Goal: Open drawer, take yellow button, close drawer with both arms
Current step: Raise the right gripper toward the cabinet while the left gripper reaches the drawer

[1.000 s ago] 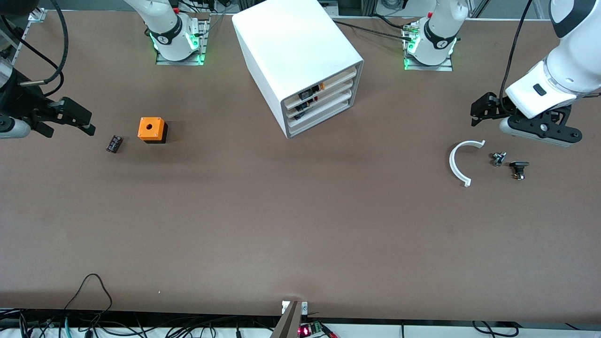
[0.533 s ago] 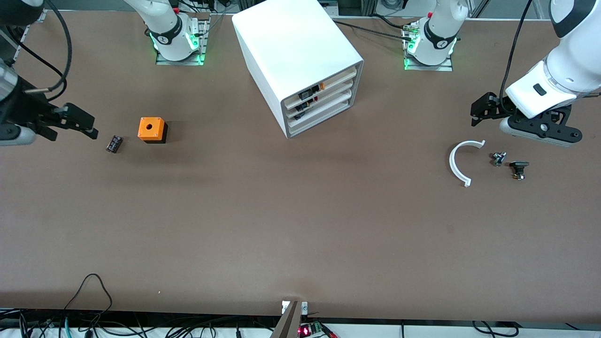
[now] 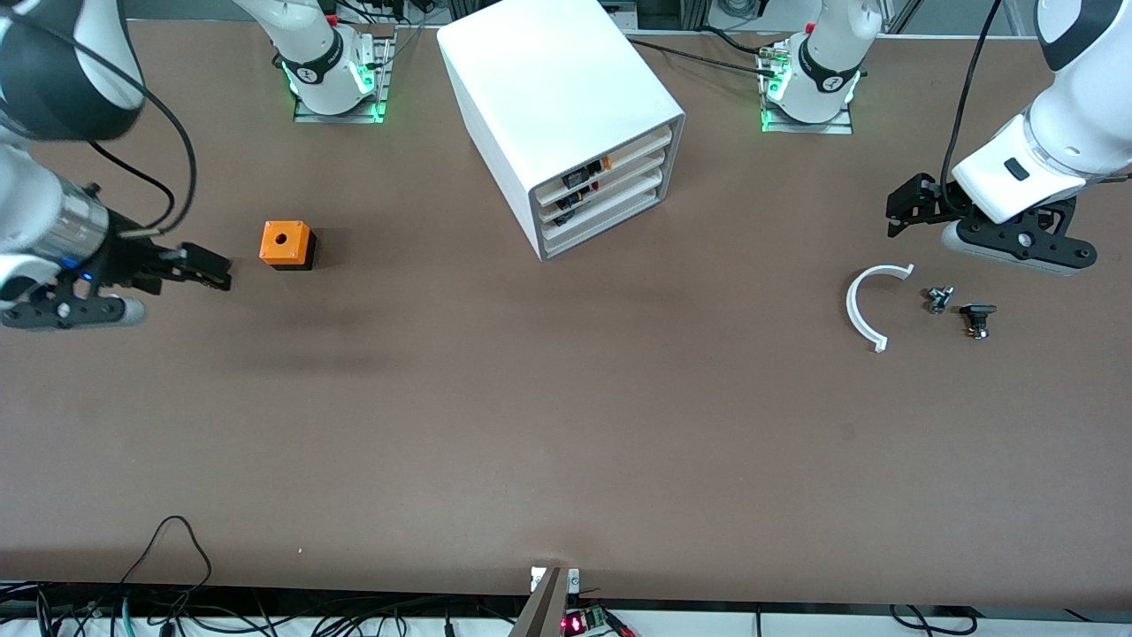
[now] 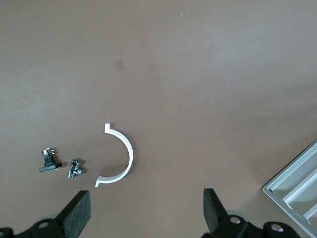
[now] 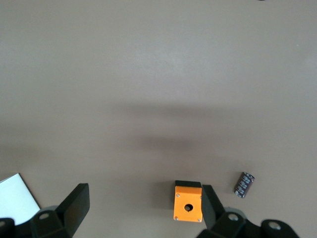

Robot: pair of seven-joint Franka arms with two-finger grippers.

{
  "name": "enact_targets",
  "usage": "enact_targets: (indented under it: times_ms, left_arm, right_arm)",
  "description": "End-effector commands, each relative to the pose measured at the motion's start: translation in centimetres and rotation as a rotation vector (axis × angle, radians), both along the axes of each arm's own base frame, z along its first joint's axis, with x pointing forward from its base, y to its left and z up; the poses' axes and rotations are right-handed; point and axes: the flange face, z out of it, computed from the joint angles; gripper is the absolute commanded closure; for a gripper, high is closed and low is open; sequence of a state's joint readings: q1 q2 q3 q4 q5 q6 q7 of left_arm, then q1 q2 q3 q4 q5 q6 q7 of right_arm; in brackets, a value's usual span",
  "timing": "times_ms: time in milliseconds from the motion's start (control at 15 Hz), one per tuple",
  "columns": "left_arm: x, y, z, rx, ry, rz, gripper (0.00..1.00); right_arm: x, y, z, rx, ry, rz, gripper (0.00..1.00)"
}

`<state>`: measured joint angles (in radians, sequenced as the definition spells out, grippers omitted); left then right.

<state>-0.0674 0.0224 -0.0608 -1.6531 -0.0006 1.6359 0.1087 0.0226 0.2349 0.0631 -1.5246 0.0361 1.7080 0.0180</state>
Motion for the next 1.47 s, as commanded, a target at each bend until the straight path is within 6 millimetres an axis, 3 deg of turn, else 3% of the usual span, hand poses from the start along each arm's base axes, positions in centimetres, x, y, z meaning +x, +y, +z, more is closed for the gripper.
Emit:
enact_targets:
  times_ms: [0,267,467,867,1133,1400]
  left_arm:
    - [-0.6,-0.1,0.6,0.019,0.005,0.002,0.0]
    - [-0.7,-0.2,0.8,0.018,0.016,0.001,0.0]
    - [-1.8,-0.7,0.6,-0.066,0.121,0.005,0.0]
    - [-4.1,-4.3,-1.4,-0.244,0.357,-0.054,0.0]
    - [-2.8,-6.1,-4.7,-0.448,0.429,-0.165,0.0]
    - [-1.6,-7.1,-9.3,-0.64,0.486,-0.272,0.0]
  right_arm:
    - [0.4,2.3,-1.0,-0.003,-0.004,0.035,0.0]
    - [0.5,4.0,-2.3,-0.003,0.016,0.03,0.0]
    - [0.3,5.7,-2.7,0.0,0.024,-0.024,0.0]
    - [-0.2,8.9,-3.2,0.015,0.037,-0.093,0.0]
    - [-0.8,11.6,-3.3,0.006,0.042,-0.174,0.0]
    - [-1.3,14.1,-3.2,0.004,0.03,-0.258,0.0]
